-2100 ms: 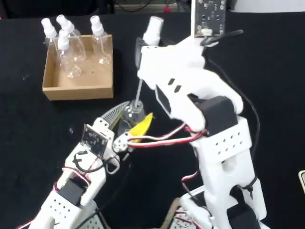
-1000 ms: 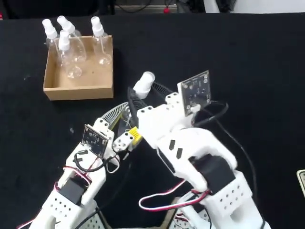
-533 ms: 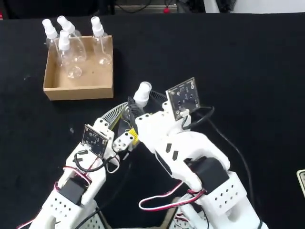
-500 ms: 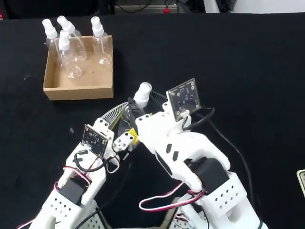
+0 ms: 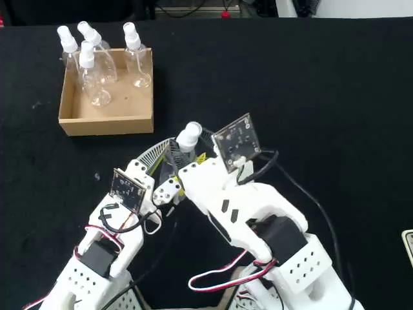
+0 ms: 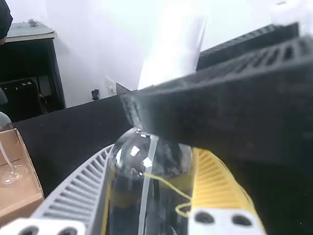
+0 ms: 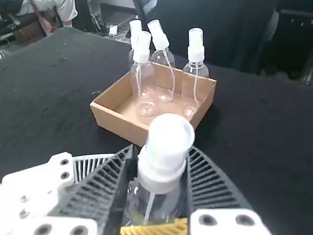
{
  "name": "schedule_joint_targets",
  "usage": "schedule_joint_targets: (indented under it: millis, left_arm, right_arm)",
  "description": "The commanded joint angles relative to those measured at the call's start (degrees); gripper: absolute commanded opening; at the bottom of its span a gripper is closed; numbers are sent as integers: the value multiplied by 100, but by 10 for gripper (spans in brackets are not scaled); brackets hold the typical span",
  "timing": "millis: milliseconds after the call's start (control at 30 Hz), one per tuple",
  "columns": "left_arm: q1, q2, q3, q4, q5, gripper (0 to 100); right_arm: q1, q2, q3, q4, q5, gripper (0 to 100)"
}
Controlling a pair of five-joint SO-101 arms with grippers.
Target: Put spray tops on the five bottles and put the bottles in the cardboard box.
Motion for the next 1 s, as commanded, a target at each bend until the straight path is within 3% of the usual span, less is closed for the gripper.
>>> schedule_joint_targets:
  millis: [0,267,667,867,967]
  left_arm:
    - [13,-70,119,18,35,48]
    - [13,-70,119,18,35,47]
    - [13,-70,119,18,35,48]
    - [13,-70,119,18,35,49]
    - [13,-70,119,18,35,49]
  right_arm:
    - [-202,-101,-40,-132,114,124]
    - [-185,-110,-31,-105,88,267]
    - [123,-136,-1692,668,70,266]
    - [527,-75,-1938,396,70,93]
    - [651,-75,-1763,105,70,59]
